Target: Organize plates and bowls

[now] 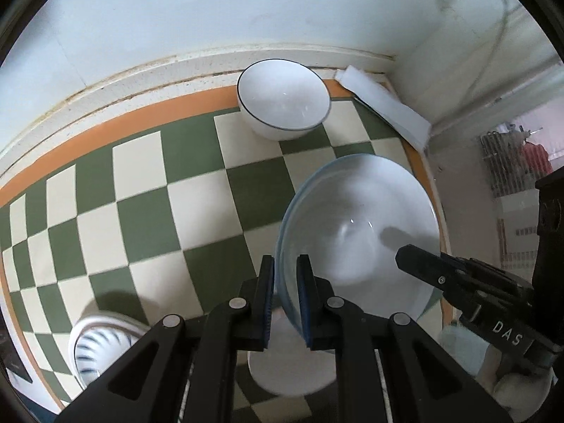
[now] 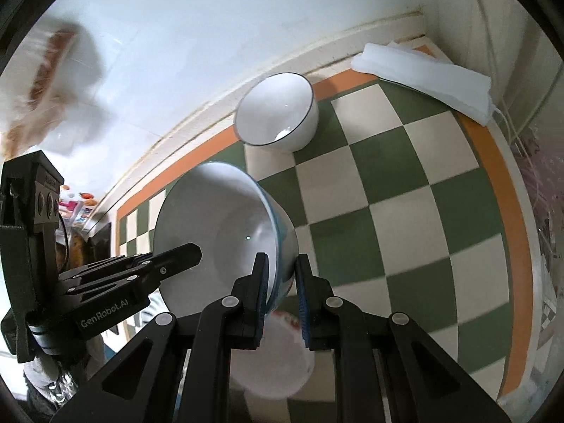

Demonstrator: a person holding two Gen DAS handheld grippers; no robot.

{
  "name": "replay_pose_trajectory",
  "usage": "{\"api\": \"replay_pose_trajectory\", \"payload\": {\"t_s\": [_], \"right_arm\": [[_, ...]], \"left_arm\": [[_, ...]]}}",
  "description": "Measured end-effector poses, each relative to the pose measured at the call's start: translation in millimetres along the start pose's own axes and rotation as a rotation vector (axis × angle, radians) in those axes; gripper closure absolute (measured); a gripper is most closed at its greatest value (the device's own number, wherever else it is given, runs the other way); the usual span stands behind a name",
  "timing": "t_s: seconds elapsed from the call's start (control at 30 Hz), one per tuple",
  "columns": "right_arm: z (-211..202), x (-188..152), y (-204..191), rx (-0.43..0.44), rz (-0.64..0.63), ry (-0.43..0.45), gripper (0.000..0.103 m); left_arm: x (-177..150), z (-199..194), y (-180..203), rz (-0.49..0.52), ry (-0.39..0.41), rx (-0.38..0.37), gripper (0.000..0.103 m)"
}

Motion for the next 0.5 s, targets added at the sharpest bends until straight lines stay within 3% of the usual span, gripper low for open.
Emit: {"api": "replay_pose_trajectory", "payload": {"t_s": [0.27,0.5], "right_arm": [[-20,-49,-17,0.021,-0.02,-0.011,0.085],[4,-76,-11,0.017,-0.003,-0.062,0.085]], "left_arm": [[-45,-12,-9,0.007,-0.021,-0.004,0.092],[-75,12,-19,0.005,-0.088,0.024,0.092]]}}
Point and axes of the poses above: each gripper's, at about its wrist camera, not at the fingertips, and z roughly the way its jaws point, y to its right, x to its top, the point moved 5 cm from there along z, roughly the way its jaws point, and after that the axes turned 5 degrees about -z, right-handed, at the moved point
